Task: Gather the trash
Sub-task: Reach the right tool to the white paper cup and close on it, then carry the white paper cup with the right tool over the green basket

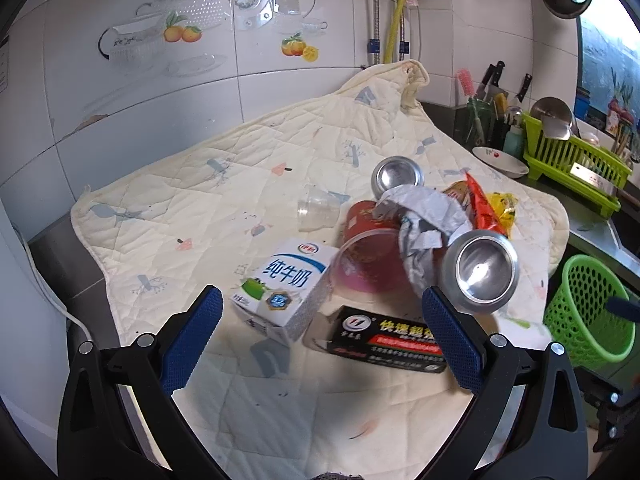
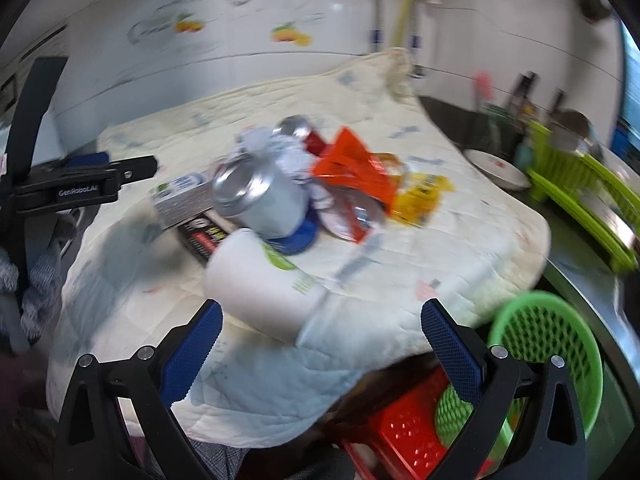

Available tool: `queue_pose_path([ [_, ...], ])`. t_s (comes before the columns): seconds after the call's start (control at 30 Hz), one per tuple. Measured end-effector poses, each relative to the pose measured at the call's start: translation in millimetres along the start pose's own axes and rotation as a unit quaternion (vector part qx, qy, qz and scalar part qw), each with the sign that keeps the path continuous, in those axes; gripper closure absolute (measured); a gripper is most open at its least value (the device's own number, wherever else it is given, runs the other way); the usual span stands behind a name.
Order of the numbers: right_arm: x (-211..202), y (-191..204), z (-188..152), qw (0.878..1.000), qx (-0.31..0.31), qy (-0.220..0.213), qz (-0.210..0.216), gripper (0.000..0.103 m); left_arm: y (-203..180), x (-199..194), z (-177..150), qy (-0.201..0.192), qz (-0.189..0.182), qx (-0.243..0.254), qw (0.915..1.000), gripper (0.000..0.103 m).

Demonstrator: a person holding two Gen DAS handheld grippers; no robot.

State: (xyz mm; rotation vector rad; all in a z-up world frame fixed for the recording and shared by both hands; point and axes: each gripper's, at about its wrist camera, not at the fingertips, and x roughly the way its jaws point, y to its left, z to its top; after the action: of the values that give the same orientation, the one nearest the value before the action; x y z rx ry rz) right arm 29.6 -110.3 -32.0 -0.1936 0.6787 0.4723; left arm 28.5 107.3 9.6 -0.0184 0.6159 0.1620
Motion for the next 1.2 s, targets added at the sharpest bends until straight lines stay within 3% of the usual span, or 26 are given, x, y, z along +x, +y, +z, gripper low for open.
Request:
queue_pose_path([
  [0.17, 29, 13, 13, 0.995, -0.082, 0.026, 0.052, 0.006, 8, 6, -6, 0.014, -0.013, 0.000, 0.9998, 0.005],
  [0.3, 51, 25, 16, 0.983, -0.156, 0.049, 0.084, 0.006, 13, 8, -10, 0.020, -0.017, -0.002, 0.9996, 0.005],
  [0.63, 98, 41, 16, 0.952, -0.270, 0.090, 0.115, 0.008, 15, 16, -15, 0.033, -0.031, 0.007, 0.9989, 0.005],
  [0.7, 101, 42, 15, 0.949, -0.279, 0.093, 0.115, 0.020, 12, 17, -16, 0.034, -0.036, 0.013, 0.9987, 0.005],
  [0.73, 102, 41, 15, 0.949, -0.275, 0.095, 0.118, 0.030, 9, 17, -17, 0.035, -0.039, 0.018, 0.9985, 0.005],
  [0.87, 95, 39, 12, 0.954, -0.263, 0.083, 0.116, 0.034, -3, 15, -18, 0.032, -0.063, 0.030, 0.9971, 0.005],
  [1.2, 68, 35, -6, 0.969, -0.204, 0.066, 0.121, 0.038, -42, 12, -25, 0.030, -0.104, 0.071, 0.9917, 0.005],
])
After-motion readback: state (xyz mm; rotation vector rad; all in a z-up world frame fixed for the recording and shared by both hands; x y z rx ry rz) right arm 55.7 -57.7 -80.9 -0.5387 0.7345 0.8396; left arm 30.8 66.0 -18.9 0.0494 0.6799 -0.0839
